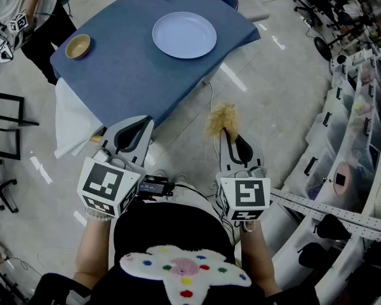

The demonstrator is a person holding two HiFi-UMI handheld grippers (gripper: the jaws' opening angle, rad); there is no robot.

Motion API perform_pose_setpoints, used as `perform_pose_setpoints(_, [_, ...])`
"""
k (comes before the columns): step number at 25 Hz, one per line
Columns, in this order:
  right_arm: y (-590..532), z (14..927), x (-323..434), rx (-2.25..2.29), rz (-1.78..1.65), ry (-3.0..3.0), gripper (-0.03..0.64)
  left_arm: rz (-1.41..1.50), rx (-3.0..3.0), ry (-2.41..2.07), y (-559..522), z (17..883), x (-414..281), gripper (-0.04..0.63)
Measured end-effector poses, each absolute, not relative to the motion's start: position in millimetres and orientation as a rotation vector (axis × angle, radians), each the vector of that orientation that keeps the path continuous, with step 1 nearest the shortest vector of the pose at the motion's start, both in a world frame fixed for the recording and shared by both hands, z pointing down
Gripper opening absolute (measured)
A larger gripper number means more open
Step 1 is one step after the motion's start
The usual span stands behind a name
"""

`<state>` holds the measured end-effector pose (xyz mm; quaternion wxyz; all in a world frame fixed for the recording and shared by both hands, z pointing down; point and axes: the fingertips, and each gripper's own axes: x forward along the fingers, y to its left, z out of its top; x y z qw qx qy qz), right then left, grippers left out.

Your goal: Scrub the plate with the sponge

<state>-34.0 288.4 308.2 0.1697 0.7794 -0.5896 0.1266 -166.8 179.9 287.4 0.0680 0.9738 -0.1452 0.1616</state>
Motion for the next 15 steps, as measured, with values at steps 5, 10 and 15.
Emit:
perform_pose_setpoints(5, [286.6, 310.1, -32.5, 2.211, 0.362, -1.675, 0.04, 0.489, 2.926, -0.439, 177.8, 290.2, -166.1, 0.011])
perform_pose_setpoints(10, [290.1, 309.7, -30.2, 2.212, 0.358, -1.679, 0.04, 0.493, 2.93, -0.443, 181.7, 290.1, -164.3, 0.011])
perform_pose_setpoints(15, [293.4, 311.4, -29.0, 2.223, 0.374, -1.69, 0.04, 0.506, 2.909, -0.48, 183.4, 296.4, -167.7, 0.011])
